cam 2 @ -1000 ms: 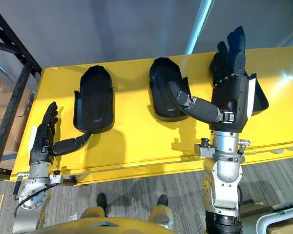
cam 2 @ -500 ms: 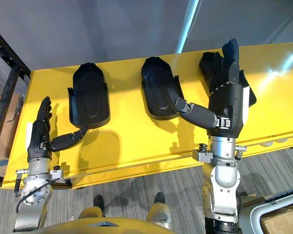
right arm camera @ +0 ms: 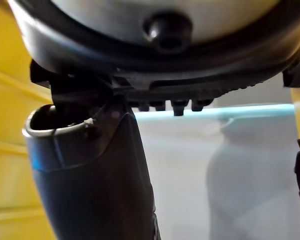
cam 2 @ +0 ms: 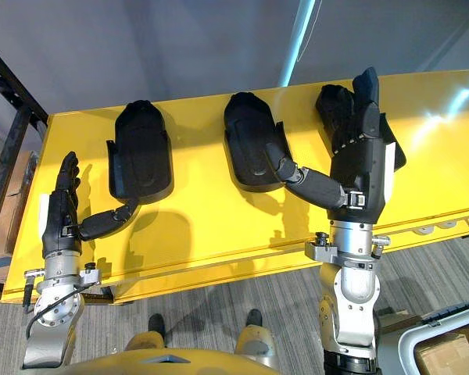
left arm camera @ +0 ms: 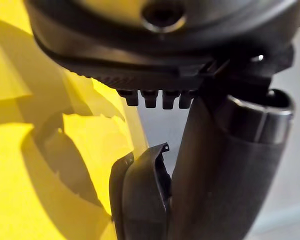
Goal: Walk over and take three plastic housings, then place them on the shelf
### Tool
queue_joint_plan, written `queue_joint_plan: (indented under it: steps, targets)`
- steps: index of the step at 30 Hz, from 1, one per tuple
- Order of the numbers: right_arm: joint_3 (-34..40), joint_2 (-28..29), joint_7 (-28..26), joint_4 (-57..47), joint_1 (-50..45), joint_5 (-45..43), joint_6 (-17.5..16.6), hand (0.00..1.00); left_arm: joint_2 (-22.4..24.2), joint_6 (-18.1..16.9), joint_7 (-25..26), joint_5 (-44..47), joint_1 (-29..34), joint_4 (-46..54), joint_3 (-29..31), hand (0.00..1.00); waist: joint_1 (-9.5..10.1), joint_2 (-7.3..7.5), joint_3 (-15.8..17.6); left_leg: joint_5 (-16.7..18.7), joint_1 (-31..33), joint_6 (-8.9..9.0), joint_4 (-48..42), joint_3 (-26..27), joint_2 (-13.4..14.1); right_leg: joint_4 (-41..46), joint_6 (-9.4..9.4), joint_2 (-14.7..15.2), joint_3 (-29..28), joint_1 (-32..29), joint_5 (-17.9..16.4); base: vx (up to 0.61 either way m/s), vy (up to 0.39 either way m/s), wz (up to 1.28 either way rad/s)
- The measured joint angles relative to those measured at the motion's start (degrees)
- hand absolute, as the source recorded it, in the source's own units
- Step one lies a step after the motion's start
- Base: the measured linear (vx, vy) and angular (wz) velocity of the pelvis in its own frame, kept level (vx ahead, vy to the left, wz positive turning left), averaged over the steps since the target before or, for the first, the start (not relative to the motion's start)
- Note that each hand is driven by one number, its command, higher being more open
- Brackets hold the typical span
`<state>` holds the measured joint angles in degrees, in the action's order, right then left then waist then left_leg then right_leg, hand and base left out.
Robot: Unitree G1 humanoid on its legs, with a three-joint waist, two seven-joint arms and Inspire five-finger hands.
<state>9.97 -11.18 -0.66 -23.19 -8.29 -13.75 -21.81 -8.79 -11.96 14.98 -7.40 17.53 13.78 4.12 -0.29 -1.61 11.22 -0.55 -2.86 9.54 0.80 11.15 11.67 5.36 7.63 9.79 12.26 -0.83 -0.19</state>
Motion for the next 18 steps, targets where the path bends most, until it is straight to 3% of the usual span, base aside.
queue_joint_plan:
  steps: [3, 7, 9, 14, 18]
  targets:
    - [0.0, 0.1, 0.2, 0.0, 0.0, 0.0, 0.0, 1.0, 0.0, -1.1, -0.7, 0.7, 0.1, 1.3, 0.1, 1.0, 0.08, -0.05, -0.1, 0.0, 0.0, 0.01, 0.0, -0.1, 0.0, 0.0, 0.0, 0.0, 0.1, 0.1, 0.0, 0.0, 0.0, 0.0]
    - [-0.2, 0.2, 2.6, 0.0, 0.0, 2.3, 0.0, 1.0, 0.0, -5.9, -10.0, 5.9, 0.7, 10.9, 0.7, 1.0, 0.17, -0.46, -1.0, -0.2, -0.2, 0.02, 0.5, -0.8, -0.1, -0.5, 0.02, 0.1, 0.9, 1.0, 0.0, 0.01, -0.004, 0.1]
    - [-0.4, 0.2, 3.4, 0.0, 0.2, 3.0, 0.0, 1.0, 0.0, -7.1, -12.4, 7.9, 0.7, 13.4, 0.8, 1.0, 0.24, -0.81, -1.8, -0.3, -0.2, 0.03, 0.6, -1.0, -0.1, -0.6, 0.02, 0.1, 0.9, 1.0, 0.0, 0.02, -0.002, 0.08]
    - [0.2, 0.2, 7.7, -0.2, 0.3, 6.7, 0.0, 1.0, -0.1, -11.9, -19.8, 19.3, 0.5, 19.8, 2.4, 1.0, 0.1, -2.12, -4.7, -0.8, -0.9, 0.03, 1.5, -1.8, -0.1, -0.8, 0.02, 0.1, 1.6, 1.9, 0.0, 0.01, -0.003, 0.09]
    - [2.4, 0.2, 9.2, -0.2, 0.3, 6.6, 0.2, 1.0, -0.1, -13.3, -23.6, 28.5, 0.5, 21.7, 6.4, 1.0, 0.1, -2.07, -5.0, -1.3, -1.5, 0.01, 1.8, -1.8, -0.1, -0.9, 0.04, 0.1, 1.6, 2.6, -0.1, -0.05, -0.005, 0.0]
